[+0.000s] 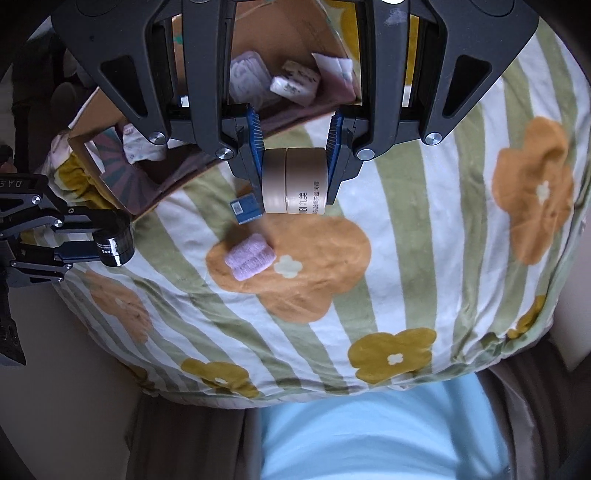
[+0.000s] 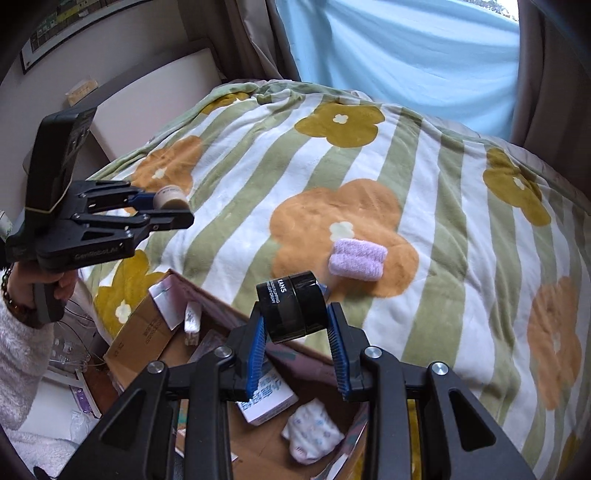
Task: Organize objects
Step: 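Carry the tan cylinder and black jar into the cardboard box and open both tools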
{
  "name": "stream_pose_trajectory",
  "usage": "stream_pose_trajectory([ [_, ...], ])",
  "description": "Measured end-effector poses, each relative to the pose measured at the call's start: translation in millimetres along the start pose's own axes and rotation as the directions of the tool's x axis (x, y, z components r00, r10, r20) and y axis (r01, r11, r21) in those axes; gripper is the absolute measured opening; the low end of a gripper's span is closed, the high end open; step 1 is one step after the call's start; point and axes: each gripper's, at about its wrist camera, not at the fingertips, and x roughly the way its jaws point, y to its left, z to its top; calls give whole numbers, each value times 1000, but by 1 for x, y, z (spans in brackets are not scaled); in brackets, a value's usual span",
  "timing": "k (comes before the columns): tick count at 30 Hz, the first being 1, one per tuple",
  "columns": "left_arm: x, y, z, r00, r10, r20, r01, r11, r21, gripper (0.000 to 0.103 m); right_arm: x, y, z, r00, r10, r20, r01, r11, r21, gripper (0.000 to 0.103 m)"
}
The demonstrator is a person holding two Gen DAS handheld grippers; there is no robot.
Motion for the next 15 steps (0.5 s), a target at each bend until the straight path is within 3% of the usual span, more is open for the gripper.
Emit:
stream_pose_trajectory([
  [5, -19, -16, -30, 1000, -15, 3, 15, 999, -48, 26, -11, 14, -28, 1000, 3, 5, -3, 1000, 22, 30],
  [9, -29, -30, -47, 999, 26, 21, -25, 999, -43, 26, -14, 20, -53, 999, -33, 15, 32, 997, 64, 30],
  [12, -31, -39, -62, 999, 42, 34, -40, 998, -50, 26, -13, 28, -71, 993, -116, 18, 115, 992, 57, 30],
  [15, -28, -45, -77, 997, 62, 35, -59, 996, -63, 26, -12, 31, -86, 995, -102, 20, 101, 992, 81, 30],
])
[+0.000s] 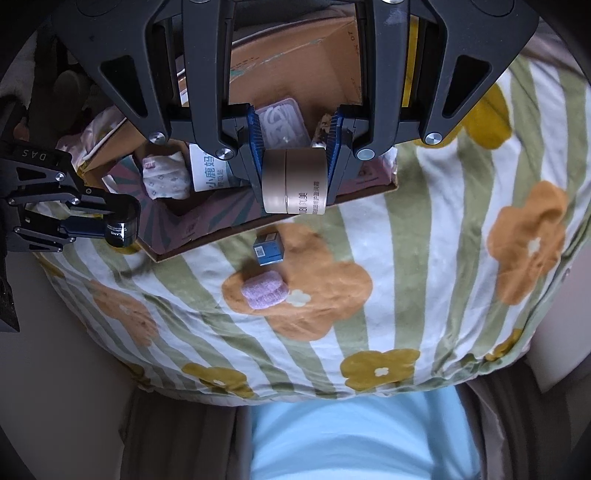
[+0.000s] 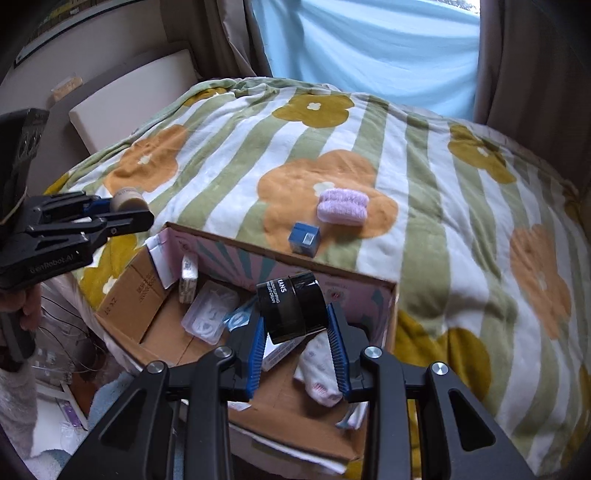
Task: Organize objects
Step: 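Carry the tan cylinder and black jar into the cardboard box and open both tools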
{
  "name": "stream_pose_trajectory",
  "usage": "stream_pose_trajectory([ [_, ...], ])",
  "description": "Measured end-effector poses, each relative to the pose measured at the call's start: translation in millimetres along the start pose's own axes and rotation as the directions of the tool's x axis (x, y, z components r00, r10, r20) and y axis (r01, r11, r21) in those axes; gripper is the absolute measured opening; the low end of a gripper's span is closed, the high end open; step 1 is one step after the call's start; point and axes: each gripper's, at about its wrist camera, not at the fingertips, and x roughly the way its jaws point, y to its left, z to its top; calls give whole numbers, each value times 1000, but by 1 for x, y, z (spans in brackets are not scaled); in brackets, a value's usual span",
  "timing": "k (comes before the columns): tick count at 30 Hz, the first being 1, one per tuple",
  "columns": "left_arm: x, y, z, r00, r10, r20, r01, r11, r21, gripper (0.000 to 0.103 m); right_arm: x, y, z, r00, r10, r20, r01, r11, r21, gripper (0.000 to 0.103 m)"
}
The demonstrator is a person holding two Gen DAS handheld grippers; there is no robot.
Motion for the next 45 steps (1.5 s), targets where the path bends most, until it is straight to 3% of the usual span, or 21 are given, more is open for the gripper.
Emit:
stream_pose_trajectory([
  [12, 27, -7, -58, 997, 45, -57, -46, 999, -23, 26, 21, 11, -40, 999, 5, -47, -4, 1000, 23, 30],
  [25, 37, -5, -63, 994, 34, -100, -35, 999, -13, 26, 30, 11, -42, 996, -10, -84, 11, 1000, 7, 30],
  [31, 36, -6, -63, 995, 43, -85, -44, 999, -10, 28, 37, 12, -42, 993, -24, -112, 25, 1000, 8, 30],
  [32, 36, -5, -63, 995, 44, -89, -46, 999, -16, 29, 37, 12, -42, 993, -29, -112, 31, 999, 12, 30],
  [33, 36, -4, -62, 995, 47, -92, -49, 999, -23, 40, 37, 11, -42, 994, -33, -107, 35, 999, 22, 31],
  [34, 36, -4, -62, 995, 40, -89, -43, 999, -28, 69, 38, 10, -41, 994, -29, -104, 32, 999, 30, 42],
  [35, 36, -3, -62, 996, 31, -84, -34, 999, -32, 90, 37, 9, -40, 995, -20, -102, 24, 999, 40, 51],
  [36, 35, -2, -63, 997, 29, -74, -32, 999, -38, 102, 37, 7, -40, 995, -13, -101, 18, 999, 52, 72],
  [37, 33, -2, -63, 998, 24, -59, -27, 999, -42, 103, 37, 6, -39, 995, -8, -104, 14, 998, 58, 89],
  [38, 32, -1, -63, 998, 21, -59, -24, 999, -42, 103, 37, 4, -39, 995, -9, -102, 16, 998, 63, 91],
  [45, 32, -2, -63, 997, 30, -68, -32, 999, -29, 103, 37, -4, -41, 994, -33, -103, 42, 996, 79, 92],
])
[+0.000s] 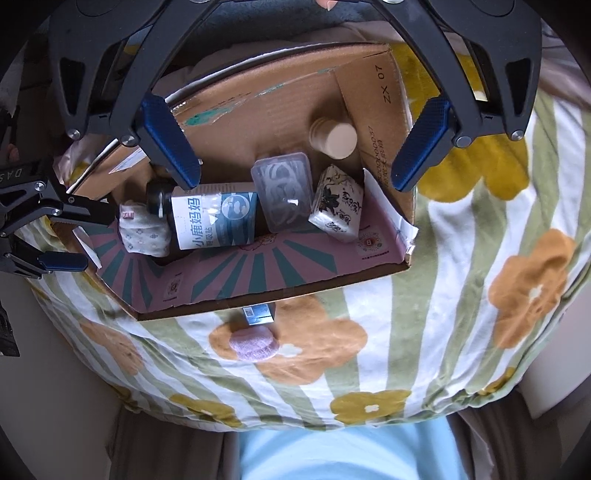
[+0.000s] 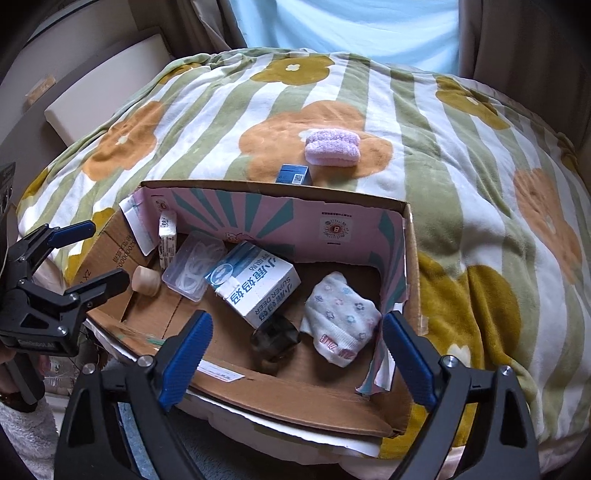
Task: Organize objects
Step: 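Carry the tan cylinder and black jar into the cardboard box and open both tools, then move both tools back toward the blue box and pink towel roll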
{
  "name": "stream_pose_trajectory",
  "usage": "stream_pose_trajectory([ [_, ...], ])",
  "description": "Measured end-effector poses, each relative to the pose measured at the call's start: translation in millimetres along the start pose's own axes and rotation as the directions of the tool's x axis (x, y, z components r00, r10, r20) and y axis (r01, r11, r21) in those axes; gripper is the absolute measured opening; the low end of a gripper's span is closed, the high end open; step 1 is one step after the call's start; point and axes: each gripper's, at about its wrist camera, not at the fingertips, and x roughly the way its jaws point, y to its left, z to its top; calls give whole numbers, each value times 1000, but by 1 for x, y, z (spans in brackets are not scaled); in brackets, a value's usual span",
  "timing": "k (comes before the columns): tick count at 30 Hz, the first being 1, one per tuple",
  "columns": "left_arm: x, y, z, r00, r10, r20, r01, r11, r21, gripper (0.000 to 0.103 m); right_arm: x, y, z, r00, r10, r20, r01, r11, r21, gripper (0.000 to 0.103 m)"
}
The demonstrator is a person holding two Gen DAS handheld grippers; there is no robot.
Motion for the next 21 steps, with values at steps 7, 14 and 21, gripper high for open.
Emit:
stream_pose_trajectory([
  [7, 0, -5, 2, 1000, 4, -5, -4, 1000, 16, 103, 1, -1, -1, 1000, -1, -4, 1, 1000, -9, 92],
  [14, -3, -15, 5, 1000, 13, -4, -12, 999, 49, 103, 0, -3, 1, 1000, 13, -1, -13, 1000, -7, 92],
  [21, -10, -20, 17, 1000, 20, -8, -20, 998, 64, 103, -6, -6, 11, 999, 43, -3, -43, 999, -4, 92],
])
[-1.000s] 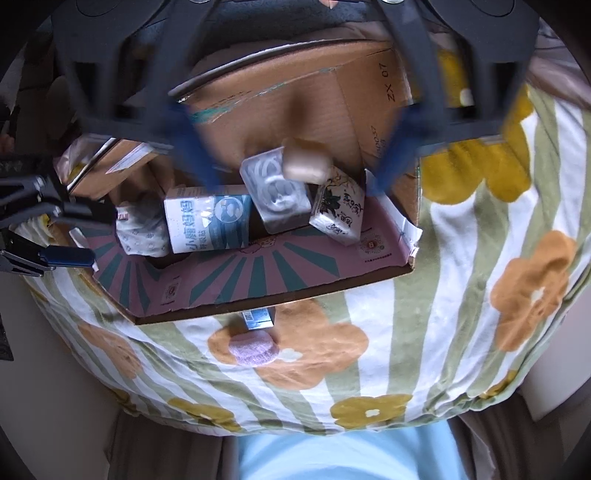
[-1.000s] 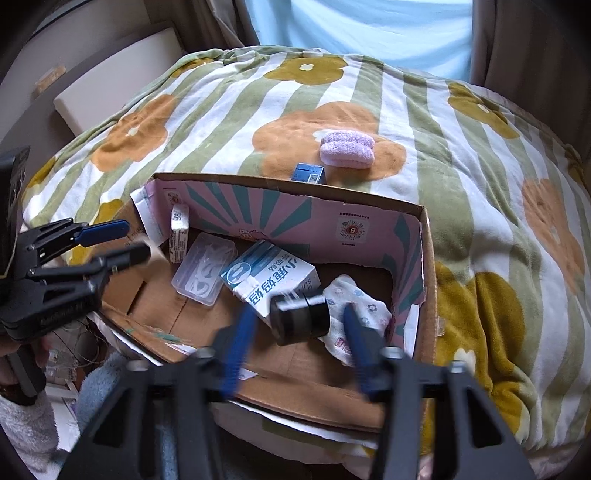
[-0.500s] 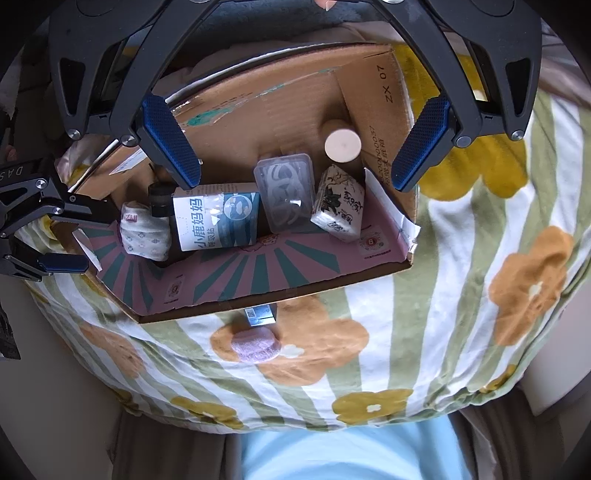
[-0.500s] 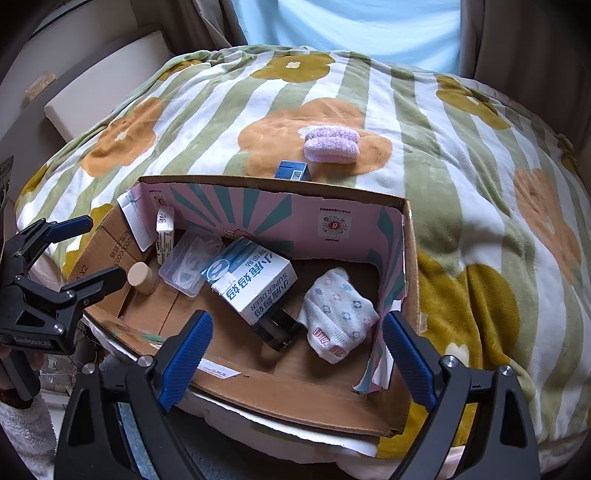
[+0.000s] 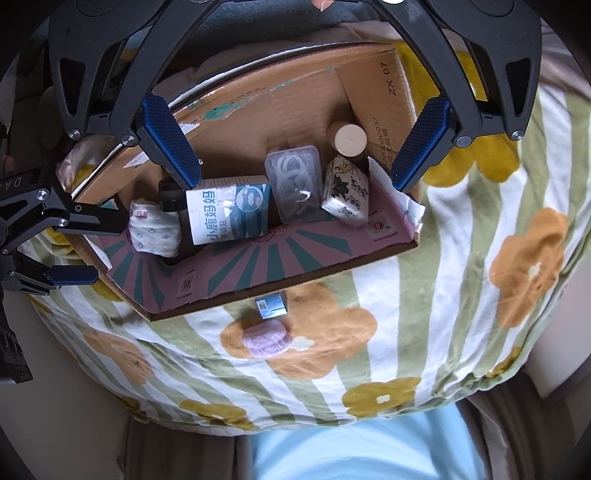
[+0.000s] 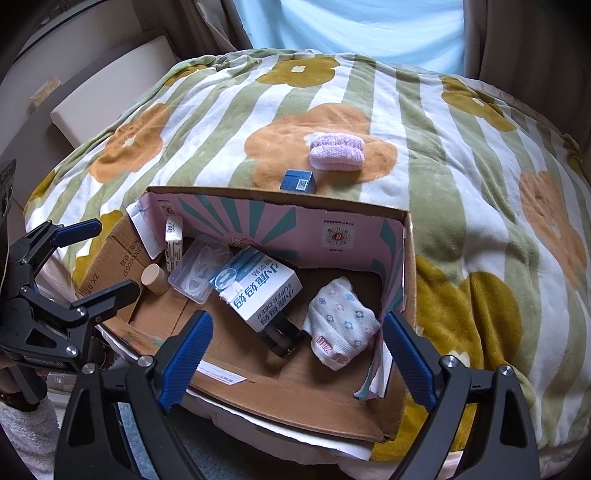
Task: Organize objects
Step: 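Move both tools back toward the blue box and pink towel roll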
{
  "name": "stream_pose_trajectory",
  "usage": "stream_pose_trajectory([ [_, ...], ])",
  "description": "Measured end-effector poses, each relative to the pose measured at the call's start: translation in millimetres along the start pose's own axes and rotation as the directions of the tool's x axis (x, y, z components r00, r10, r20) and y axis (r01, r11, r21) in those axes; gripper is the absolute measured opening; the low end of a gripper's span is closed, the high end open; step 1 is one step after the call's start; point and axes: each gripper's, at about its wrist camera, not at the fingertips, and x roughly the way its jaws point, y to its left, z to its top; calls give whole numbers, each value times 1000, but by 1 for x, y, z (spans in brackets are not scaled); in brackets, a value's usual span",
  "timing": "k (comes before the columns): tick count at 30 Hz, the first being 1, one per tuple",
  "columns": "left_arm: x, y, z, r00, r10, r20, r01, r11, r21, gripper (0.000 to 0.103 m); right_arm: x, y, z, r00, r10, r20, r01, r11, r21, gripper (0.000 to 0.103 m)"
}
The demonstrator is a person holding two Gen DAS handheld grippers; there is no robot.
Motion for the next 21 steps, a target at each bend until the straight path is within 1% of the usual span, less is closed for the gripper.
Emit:
stream_pose_trajectory([
  [5, -12, 1, 26, 1000, -4, 6, 4, 1000, 12, 103, -13, -9, 21, 999, 33, 10, -33, 999, 1, 92],
  [10, -21, 1, 66, 999, 24, 23, -25, 999, 46, 103, -29, -24, 59, 994, 102, 26, -103, 995, 20, 92],
  [11, -21, 1, 75, 1000, 19, 14, -20, 999, 49, 103, -31, -27, 68, 993, 112, 27, -113, 993, 19, 92],
  [12, -19, 2, 84, 1000, 9, 0, -9, 999, 52, 103, -33, -30, 77, 993, 118, 29, -118, 993, 15, 95],
  [13, -16, 3, 92, 1000, 0, -8, 0, 998, 56, 103, -34, -32, 86, 992, 120, 29, -121, 993, 12, 102],
  [18, 14, 4, 128, 997, 4, -74, 3, 996, 84, 103, -24, -49, 130, 989, 149, 20, -150, 989, 17, 102],
  [21, 42, 4, 146, 990, -25, -137, 36, 996, 79, 103, -5, -63, 152, 985, 173, 9, -173, 983, 55, 102],
])
